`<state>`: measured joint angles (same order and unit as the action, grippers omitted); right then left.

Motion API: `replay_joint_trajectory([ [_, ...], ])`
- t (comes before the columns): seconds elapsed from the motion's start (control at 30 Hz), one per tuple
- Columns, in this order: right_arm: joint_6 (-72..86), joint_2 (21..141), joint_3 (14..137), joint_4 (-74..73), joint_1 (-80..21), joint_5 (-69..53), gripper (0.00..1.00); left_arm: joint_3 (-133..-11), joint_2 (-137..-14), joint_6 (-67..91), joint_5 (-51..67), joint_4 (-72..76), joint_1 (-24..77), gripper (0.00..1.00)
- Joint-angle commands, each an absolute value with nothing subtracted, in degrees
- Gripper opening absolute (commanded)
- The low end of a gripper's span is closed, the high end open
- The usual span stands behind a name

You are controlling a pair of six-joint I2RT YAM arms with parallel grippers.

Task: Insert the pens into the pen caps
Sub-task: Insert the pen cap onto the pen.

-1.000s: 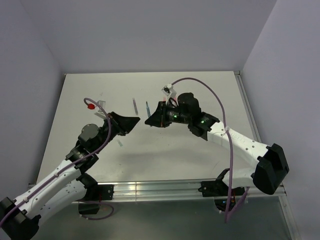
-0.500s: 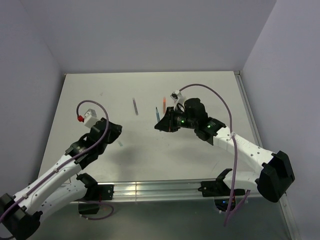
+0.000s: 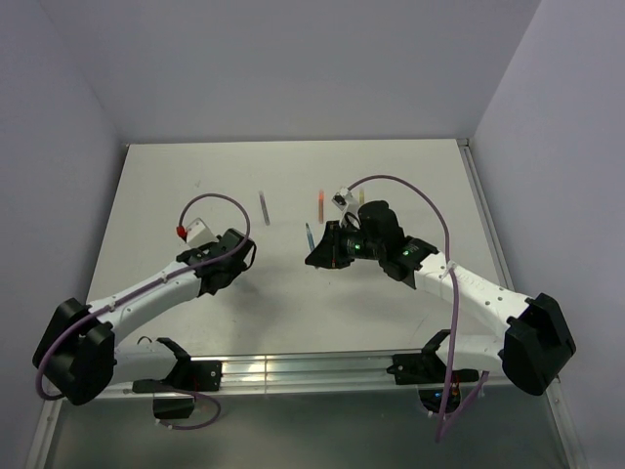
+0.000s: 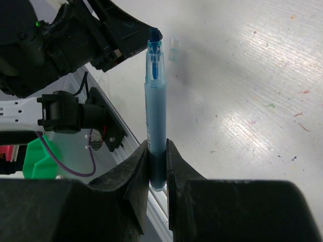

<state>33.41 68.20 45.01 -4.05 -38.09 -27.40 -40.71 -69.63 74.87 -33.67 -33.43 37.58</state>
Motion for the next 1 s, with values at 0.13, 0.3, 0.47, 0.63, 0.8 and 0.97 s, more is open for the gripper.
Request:
replay_joint_trajectory([
  [0.13, 33.0, 67.0, 44.8, -1.8, -38.0, -28.2, 0.0, -43.4, -74.5, 74.6, -33.8, -32.0, 36.7, 0.46],
  [0.3, 32.9, 67.0, 45.0, -2.3, -37.9, -28.0, 0.0, -42.8, -76.5, 72.7, -31.5, -30.1, 34.5, 0.42],
  [0.47, 32.8, 67.1, 45.1, -2.3, -37.9, -28.0, 0.0, -41.0, -77.7, 71.0, -28.4, -26.0, 33.0, 0.39],
  [0.63, 33.0, 67.1, 44.7, -2.0, -37.9, -28.0, 0.0, -41.0, -79.9, 70.6, -27.5, -25.8, 32.4, 0.39],
  [0.8, 33.0, 67.2, 43.8, -1.2, -37.9, -28.1, 0.0, -39.9, -79.1, 71.3, -27.3, -25.7, 32.3, 0.38],
  [0.97, 33.2, 67.3, 43.4, -0.8, -37.9, -28.3, 0.0, -39.1, -78.6, 71.5, -27.1, -25.7, 32.3, 0.38],
])
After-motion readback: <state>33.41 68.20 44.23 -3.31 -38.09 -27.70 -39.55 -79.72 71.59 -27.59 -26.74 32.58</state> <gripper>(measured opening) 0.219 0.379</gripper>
